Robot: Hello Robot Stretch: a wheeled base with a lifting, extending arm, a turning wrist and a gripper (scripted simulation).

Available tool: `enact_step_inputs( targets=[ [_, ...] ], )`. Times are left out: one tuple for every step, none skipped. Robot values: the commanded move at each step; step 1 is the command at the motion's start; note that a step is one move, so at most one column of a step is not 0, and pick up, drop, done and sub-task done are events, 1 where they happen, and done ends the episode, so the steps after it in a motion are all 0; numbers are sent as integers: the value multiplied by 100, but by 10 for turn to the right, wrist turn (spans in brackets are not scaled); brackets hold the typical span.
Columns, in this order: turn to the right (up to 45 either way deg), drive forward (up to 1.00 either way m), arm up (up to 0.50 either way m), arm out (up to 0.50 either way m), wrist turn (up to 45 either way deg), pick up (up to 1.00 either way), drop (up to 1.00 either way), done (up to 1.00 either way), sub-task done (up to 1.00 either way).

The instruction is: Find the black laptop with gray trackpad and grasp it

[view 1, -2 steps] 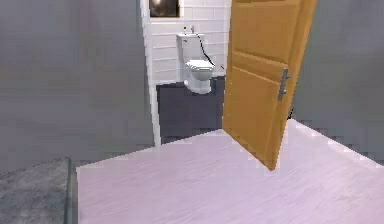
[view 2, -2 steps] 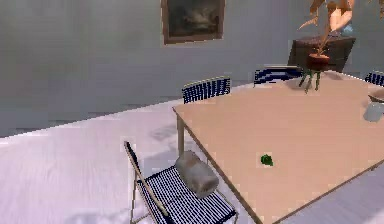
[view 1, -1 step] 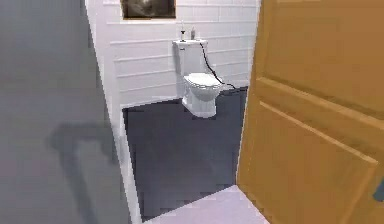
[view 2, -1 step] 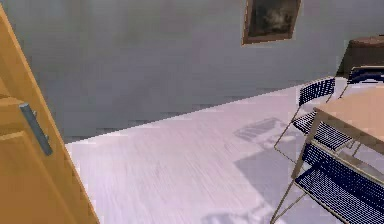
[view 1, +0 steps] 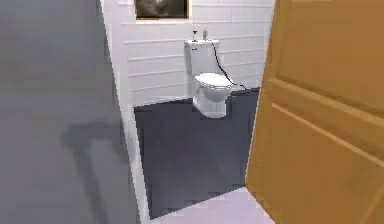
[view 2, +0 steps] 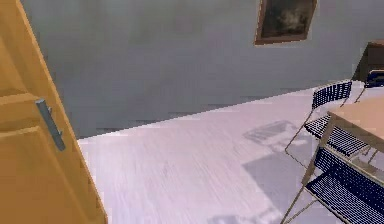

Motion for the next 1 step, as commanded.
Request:
enact_step_inputs(
  targets=[
    [0, 95, 0, 0, 0, 0, 0, 0, 0]
  ],
)
